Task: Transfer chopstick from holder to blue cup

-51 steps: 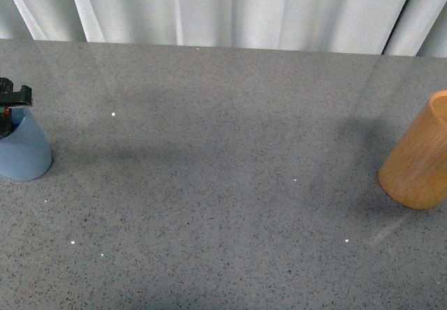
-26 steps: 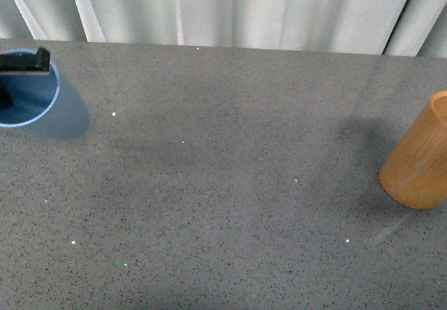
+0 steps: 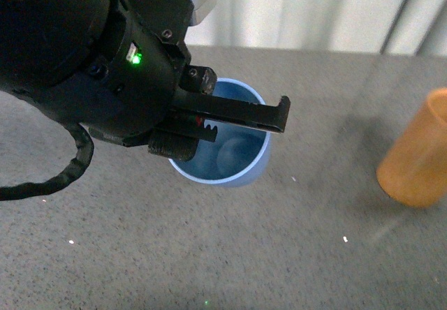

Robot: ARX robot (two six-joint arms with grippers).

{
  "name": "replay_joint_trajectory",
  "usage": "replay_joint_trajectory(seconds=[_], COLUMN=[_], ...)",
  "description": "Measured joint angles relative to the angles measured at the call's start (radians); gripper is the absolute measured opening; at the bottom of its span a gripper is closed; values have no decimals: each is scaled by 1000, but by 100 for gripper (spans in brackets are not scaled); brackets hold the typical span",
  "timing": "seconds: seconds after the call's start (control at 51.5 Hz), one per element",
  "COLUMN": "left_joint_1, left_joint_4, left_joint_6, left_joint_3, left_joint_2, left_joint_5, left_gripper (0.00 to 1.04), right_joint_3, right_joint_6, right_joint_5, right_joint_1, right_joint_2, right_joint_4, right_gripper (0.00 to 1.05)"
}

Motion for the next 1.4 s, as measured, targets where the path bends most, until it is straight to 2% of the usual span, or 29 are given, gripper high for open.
replay_joint_trajectory(seconds=[0.253,0.835,1.049,1.302,1.399], left_joint_1=[-10,-2,6,37,61], left_joint_4=[46,67,57,40,29], left_joint_6=[-2,-2,-1,0,0], left_joint_3=[14,63,68,83,90], left_joint_2=[151,243,246,226,193], left_joint_5=[-91,-120,-112,-94,-86], left_gripper=[3,4,44,76,94], right_joint_3=[0,0,0,0,0], right_joint_6=[0,0,0,0,0], right_joint_5=[0,0,0,0,0], right_joint_1=[0,0,0,0,0], right_joint_2=[0,0,0,0,0], right_joint_4=[0,0,0,0,0], right_gripper=[95,95,95,95,95])
